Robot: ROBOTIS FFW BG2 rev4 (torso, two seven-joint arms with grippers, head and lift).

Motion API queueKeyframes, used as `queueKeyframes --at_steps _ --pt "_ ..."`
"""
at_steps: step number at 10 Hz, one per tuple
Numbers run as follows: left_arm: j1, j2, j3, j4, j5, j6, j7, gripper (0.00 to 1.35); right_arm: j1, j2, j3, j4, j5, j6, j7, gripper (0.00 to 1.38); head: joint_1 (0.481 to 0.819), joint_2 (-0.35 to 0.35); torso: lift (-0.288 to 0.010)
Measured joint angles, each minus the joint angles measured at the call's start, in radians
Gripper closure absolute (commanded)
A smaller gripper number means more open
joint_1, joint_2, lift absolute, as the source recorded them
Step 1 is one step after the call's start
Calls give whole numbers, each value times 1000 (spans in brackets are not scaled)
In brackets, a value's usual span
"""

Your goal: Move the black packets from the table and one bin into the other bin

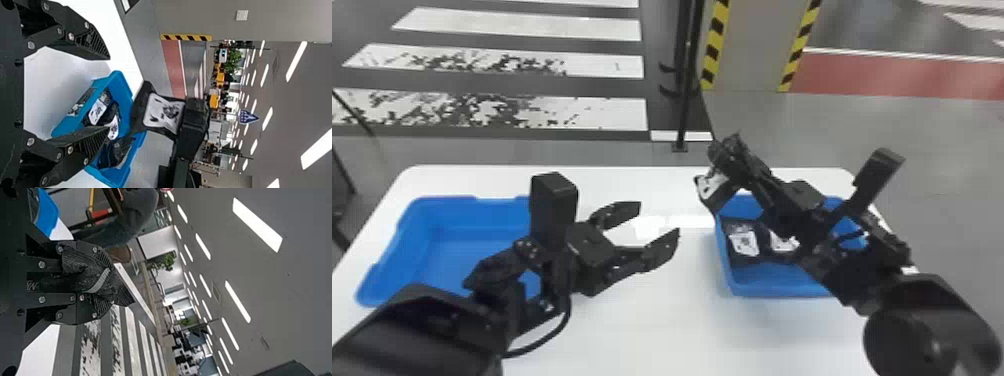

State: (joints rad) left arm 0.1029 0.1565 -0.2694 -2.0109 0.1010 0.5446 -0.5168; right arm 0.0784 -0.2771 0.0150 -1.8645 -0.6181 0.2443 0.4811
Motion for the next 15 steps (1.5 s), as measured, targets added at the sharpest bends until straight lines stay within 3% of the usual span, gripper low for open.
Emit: queueKeyframes --at_steps 3,6,8,9,12,14,15 --pt "13 -3 19 7 -1 -12 0 130 72 15 -198 -9 71 -14 -1 1093 695 -262 -110" --pt "17 -3 22 7 -1 -27 0 130 86 19 -285 10 191 34 0 826 695 -318 -110" --pt "18 -3 21 7 -1 -34 0 130 59 13 -290 78 212 53 19 223 695 -328 -110" --pt "23 -5 29 7 -3 -56 4 130 71 14 -290 75 207 43 21 68 695 -327 -110" --pt "137 -30 100 6 72 -266 129 134 210 57 -286 -114 214 -40 -41 121 695 -280 -110" --pt "268 -63 166 -14 110 -466 265 130 342 92 -266 -216 197 -122 -120 163 695 -207 -110" --pt "310 -67 169 -17 109 -556 326 134 400 101 -252 -248 186 -136 -148 163 695 -179 -110"
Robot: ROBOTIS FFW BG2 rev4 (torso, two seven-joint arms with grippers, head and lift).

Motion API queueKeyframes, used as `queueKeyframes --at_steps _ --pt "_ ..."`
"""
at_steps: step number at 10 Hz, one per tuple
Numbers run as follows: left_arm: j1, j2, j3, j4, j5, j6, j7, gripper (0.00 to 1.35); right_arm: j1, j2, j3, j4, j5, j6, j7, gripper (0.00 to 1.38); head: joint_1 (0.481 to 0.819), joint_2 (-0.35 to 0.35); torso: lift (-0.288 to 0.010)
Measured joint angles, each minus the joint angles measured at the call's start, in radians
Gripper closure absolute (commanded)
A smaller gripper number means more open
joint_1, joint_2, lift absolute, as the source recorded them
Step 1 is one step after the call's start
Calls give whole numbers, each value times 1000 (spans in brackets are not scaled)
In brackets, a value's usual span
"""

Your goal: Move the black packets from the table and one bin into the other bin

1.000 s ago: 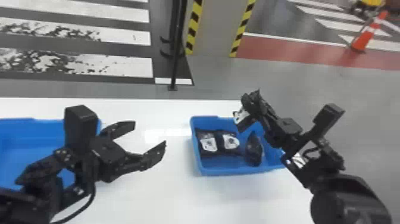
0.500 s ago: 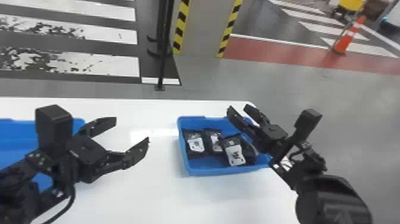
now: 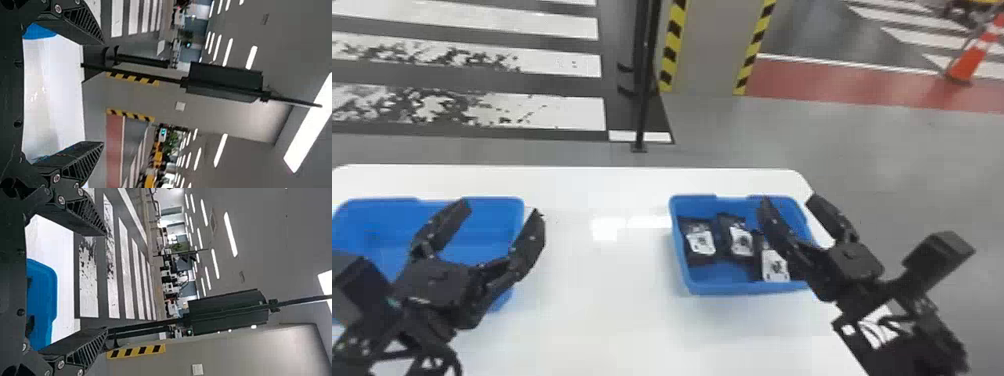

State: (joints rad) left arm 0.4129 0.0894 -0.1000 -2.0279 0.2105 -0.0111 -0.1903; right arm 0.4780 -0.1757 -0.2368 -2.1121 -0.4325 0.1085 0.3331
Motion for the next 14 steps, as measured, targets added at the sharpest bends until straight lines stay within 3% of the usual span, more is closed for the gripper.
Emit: queueKeyframes --at_steps 3,5,7,14 --pt "88 -14 41 9 -66 -199 116 134 158 8 37 -131 67 6 -94 168 695 -107 -110" --pt "129 -30 86 10 -127 -250 126 134 207 4 48 -179 103 32 -122 168 695 -74 -110" --pt "146 -37 103 9 -174 -264 127 136 212 -7 68 -182 106 39 -120 167 695 -46 -110" --pt "144 -30 79 -1 -129 -207 126 136 187 -16 91 -105 46 -55 -89 170 695 -49 -110"
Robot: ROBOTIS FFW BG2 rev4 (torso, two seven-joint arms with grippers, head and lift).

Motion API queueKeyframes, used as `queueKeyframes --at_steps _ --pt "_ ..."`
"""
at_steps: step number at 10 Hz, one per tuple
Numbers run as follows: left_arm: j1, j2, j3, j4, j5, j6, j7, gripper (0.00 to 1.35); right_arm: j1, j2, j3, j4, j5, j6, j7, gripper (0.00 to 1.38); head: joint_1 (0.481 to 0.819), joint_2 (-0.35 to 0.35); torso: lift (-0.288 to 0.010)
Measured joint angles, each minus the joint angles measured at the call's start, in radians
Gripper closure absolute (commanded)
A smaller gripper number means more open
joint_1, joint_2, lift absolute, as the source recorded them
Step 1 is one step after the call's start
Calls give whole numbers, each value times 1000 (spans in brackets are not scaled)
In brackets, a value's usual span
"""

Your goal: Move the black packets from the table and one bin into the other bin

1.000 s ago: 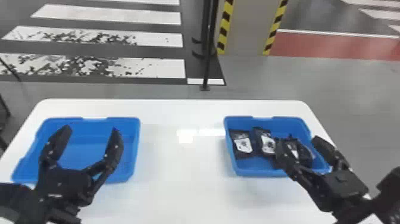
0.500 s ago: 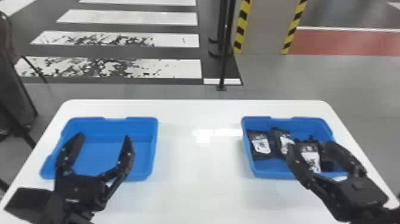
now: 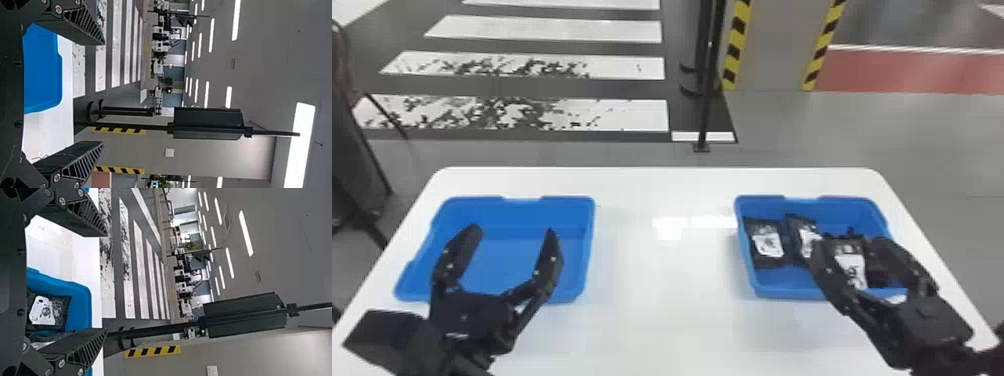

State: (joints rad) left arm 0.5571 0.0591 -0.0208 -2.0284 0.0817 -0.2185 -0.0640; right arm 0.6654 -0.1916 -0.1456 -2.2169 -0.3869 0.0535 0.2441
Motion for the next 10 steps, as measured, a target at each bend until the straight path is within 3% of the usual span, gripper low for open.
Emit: queueKeyframes --at_steps 10 --pt "-7 1 -3 -1 14 -21 0 136 -6 3 0 22 -1 -66 0 170 695 -57 -110"
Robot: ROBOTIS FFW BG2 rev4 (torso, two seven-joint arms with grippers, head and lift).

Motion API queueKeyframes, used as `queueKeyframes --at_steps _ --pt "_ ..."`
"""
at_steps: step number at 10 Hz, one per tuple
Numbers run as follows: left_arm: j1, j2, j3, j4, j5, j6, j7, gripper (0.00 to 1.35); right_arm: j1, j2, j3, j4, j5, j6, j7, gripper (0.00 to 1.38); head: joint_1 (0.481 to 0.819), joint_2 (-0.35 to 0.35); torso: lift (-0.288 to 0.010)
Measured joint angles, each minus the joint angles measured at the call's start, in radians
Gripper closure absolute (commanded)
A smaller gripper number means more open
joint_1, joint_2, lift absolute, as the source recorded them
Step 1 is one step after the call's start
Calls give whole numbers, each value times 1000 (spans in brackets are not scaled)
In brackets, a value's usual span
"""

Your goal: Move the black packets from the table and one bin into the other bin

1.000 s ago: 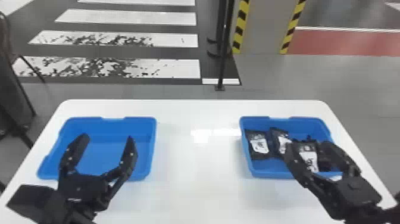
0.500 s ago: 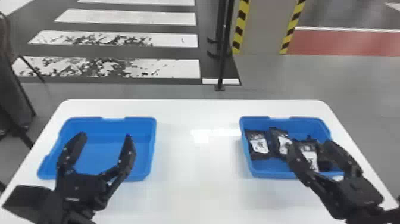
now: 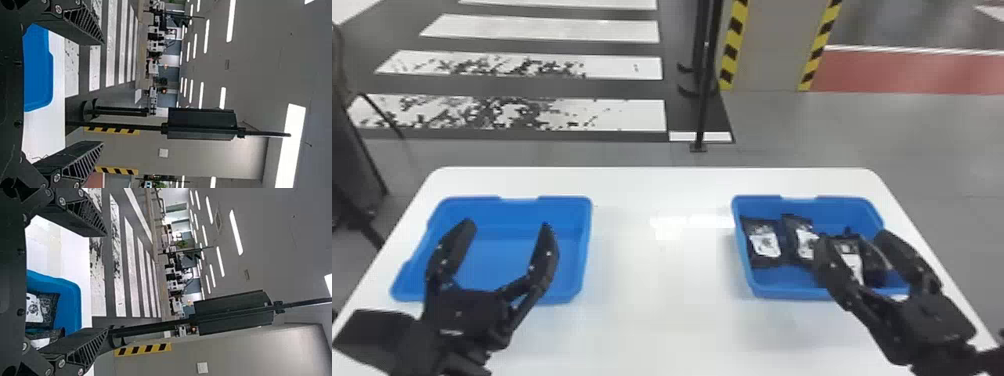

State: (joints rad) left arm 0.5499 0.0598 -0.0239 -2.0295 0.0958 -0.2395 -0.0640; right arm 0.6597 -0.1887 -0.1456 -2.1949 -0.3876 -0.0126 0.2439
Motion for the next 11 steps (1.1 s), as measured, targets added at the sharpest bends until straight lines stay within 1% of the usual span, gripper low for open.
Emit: queueKeyframes --at_steps 11 --pt "0 -2 6 1 8 -16 0 137 0 0 0 -1 -5 -17 0 170 695 -54 -110"
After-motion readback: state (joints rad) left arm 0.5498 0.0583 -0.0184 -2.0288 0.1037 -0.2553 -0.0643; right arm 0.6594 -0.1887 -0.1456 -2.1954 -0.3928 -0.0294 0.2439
